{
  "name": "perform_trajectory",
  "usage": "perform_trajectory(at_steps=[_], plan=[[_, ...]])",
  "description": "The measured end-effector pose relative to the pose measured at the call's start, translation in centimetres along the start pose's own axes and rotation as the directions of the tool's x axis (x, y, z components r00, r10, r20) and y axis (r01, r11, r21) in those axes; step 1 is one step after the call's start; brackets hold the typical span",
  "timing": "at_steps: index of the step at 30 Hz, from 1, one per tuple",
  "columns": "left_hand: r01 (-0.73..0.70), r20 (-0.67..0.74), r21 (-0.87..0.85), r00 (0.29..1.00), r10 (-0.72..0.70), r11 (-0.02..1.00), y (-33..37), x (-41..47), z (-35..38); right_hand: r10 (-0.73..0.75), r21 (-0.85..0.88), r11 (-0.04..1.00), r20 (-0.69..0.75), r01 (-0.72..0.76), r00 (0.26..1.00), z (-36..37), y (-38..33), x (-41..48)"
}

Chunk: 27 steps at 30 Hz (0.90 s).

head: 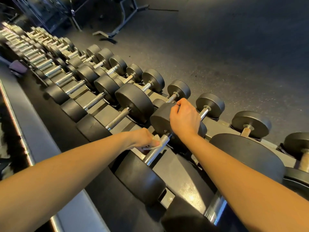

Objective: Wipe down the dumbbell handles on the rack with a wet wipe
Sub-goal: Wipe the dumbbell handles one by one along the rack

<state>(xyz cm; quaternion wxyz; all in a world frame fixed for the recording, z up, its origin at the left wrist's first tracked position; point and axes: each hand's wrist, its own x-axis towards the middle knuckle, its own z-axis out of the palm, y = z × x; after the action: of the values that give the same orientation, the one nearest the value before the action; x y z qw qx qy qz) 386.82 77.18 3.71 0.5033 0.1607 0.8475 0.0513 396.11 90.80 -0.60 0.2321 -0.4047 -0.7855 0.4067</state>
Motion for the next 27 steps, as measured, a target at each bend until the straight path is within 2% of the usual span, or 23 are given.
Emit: perform_trajectory(at_steps=[2,4,5,6,7,8,10,12,13,14,16,17,18,20,21,22,23,24,25,26,27], plan=[[0.004,0.059,0.261,0.998,-0.02,0.965,0.6,-1.6,-0.2,-0.003,0.01,1.0,0.001,0.003,1.0,0.1,0.0,0.0],[-0.021,0.021,0.588,1.0,0.01,0.808,1.3,-3.1,0.5,-0.004,0.014,1.0,0.002,0.004,1.0,0.1,0.2,-0.1],[-0.028,-0.02,0.698,0.998,0.059,0.715,1.7,-3.9,1.1,-0.005,0.017,1.0,0.005,0.004,1.0,0.1,0.2,-0.1],[-0.034,-0.061,0.744,0.991,0.119,0.667,2.0,-4.6,1.7,-0.003,0.021,1.0,0.019,0.003,1.0,0.0,0.2,-0.1],[-0.044,-0.092,0.739,0.982,0.166,0.672,2.2,-5.0,2.1,-0.009,0.024,1.0,0.042,0.008,0.999,-0.2,0.1,-0.1],[-0.056,-0.114,0.652,0.979,0.171,0.756,2.4,-5.2,2.3,-0.024,0.021,1.0,0.068,0.023,0.997,-0.7,0.1,-0.3],[-0.076,-0.13,0.278,0.985,0.116,0.958,2.8,-5.4,1.9,-0.127,-0.033,0.991,0.094,0.13,0.987,-2.2,0.0,-1.1],[-0.099,-0.168,-0.036,0.981,0.092,0.994,3.1,-5.7,1.1,-0.274,-0.064,0.958,0.076,0.279,0.959,-4.0,0.0,-3.3],[-0.124,-0.183,-0.152,0.979,0.095,0.981,3.0,-5.8,0.8,-0.306,-0.019,0.951,0.096,0.309,0.947,-4.5,0.2,-4.9],[-0.149,-0.181,-0.243,0.978,0.106,0.959,3.0,-5.8,0.8,-0.27,0.051,0.963,0.174,0.265,0.947,-4.9,0.4,-6.4],[-0.17,-0.154,-0.362,0.981,0.121,0.917,3.0,-6.0,1.1,-0.093,0.199,0.98,0.432,0.006,0.897,-4.7,0.5,-8.3],[-0.159,-0.13,-0.42,0.985,0.115,0.894,3.0,-6.1,1.1,-0.043,0.268,0.957,0.502,-0.108,0.864,-4.2,0.8,-8.7],[-0.139,-0.073,-0.503,0.99,0.118,0.853,3.0,-6.4,0.9,-0.027,0.326,0.931,0.507,-0.162,0.862,-3.8,0.9,-9.0],[-0.046,0.113,-0.699,0.978,0.173,0.714,2.3,-7.2,0.3,-0.031,0.411,0.897,0.428,-0.164,0.903,-3.0,1.0,-9.3],[-0.025,0.164,-0.712,0.966,0.2,0.702,2.0,-7.7,-0.1,-0.046,0.432,0.89,0.401,-0.144,0.915,-2.6,1.0,-9.3],[-0.049,0.151,-0.653,0.969,0.194,0.756,1.6,-8.0,-0.5,-0.067,0.415,0.902,0.401,-0.116,0.914,-2.3,0.9,-9.3],[-0.103,0.063,-0.517,0.985,0.158,0.85,1.3,-8.4,-0.7,-0.081,0.36,0.929,0.418,-0.083,0.905,-2.0,0.8,-9.1],[-0.144,-0.099,-0.335,0.988,0.118,0.931,0.8,-8.6,-0.7,-0.091,0.273,0.961,0.437,-0.036,0.895,-1.6,0.7,-8.9],[-0.164,-0.293,-0.145,0.949,0.116,0.976,0.0,-8.8,-0.7,-0.126,0.147,0.987,0.452,0.066,0.883,-1.2,0.5,-8.5],[-0.178,-0.456,0.017,0.875,0.166,0.984,-0.9,-8.8,-0.5,-0.194,0.0,0.975,0.488,0.223,0.851,-0.7,0.2,-8.3],[-0.182,-0.553,0.116,0.805,0.216,0.976,-2.0,-8.8,-0.3,-0.269,-0.126,0.909,0.554,0.398,0.788,-0.1,-0.2,-8.3]])
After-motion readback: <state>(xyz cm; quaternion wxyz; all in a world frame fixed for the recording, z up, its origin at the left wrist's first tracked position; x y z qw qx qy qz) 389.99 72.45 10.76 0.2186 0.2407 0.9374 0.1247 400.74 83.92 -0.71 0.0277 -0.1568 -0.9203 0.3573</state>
